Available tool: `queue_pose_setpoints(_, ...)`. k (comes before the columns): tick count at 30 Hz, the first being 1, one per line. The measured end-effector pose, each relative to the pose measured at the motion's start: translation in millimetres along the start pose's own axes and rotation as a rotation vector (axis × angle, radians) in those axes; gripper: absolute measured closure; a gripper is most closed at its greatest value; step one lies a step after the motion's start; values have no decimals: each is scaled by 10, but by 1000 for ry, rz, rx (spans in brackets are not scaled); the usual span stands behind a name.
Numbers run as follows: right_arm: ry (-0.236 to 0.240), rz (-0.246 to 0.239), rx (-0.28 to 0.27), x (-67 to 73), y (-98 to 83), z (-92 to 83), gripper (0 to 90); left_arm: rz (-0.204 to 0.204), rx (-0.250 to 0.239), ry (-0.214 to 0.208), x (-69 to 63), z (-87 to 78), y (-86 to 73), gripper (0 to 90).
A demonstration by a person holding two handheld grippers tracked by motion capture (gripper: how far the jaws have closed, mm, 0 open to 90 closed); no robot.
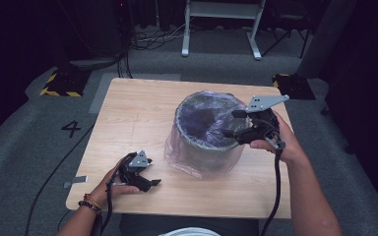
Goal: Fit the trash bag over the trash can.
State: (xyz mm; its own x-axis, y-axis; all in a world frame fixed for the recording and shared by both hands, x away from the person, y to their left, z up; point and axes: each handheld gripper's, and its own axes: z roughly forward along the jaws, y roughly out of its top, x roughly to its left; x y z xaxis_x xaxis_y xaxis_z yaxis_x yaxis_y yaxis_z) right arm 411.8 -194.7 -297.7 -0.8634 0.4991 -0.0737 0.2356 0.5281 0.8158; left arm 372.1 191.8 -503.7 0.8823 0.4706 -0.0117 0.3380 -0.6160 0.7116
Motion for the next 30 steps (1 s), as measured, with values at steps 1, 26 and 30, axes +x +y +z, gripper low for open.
queue_pose_setpoints(1, 0, -1, -5, 3, -12, -21, 247, 0, 0, 0, 0, 0, 0, 150)
queue_pose_setpoints(26, -91, -14, -2, 78, -343, -340, 234, 0, 0, 0, 0, 0, 0, 150)
queue_pose_setpoints(30, -96, -22, 5, 115, -403, -355, 233, 0, 0, 0, 0, 0, 0, 150)
